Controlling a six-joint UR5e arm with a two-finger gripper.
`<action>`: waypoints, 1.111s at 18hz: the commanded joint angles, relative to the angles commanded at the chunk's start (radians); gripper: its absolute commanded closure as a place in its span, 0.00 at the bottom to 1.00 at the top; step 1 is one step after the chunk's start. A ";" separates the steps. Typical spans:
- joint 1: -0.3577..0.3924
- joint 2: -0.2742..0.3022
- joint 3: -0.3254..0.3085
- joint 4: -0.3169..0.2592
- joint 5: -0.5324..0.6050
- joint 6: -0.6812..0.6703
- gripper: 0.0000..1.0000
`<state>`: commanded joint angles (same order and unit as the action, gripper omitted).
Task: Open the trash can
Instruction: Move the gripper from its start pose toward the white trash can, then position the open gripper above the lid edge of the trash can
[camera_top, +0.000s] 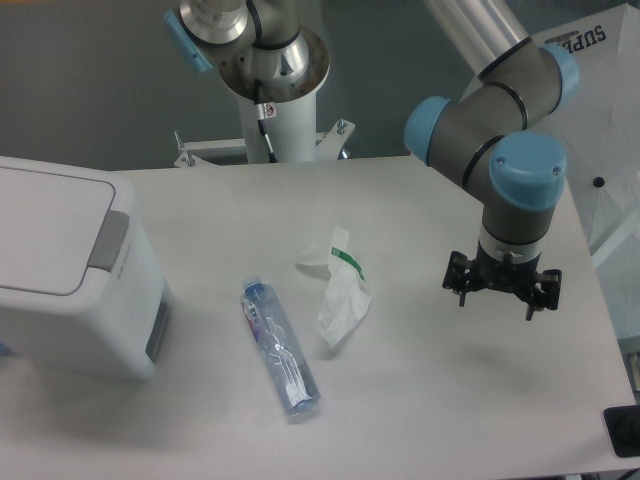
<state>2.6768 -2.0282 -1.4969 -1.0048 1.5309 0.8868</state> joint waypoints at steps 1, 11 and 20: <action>0.000 0.017 -0.020 0.003 -0.002 -0.017 0.00; -0.112 0.078 -0.035 -0.003 -0.109 -0.310 0.00; -0.302 0.164 -0.016 -0.006 -0.167 -0.554 0.00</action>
<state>2.3747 -1.8640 -1.5126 -1.0109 1.3638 0.3330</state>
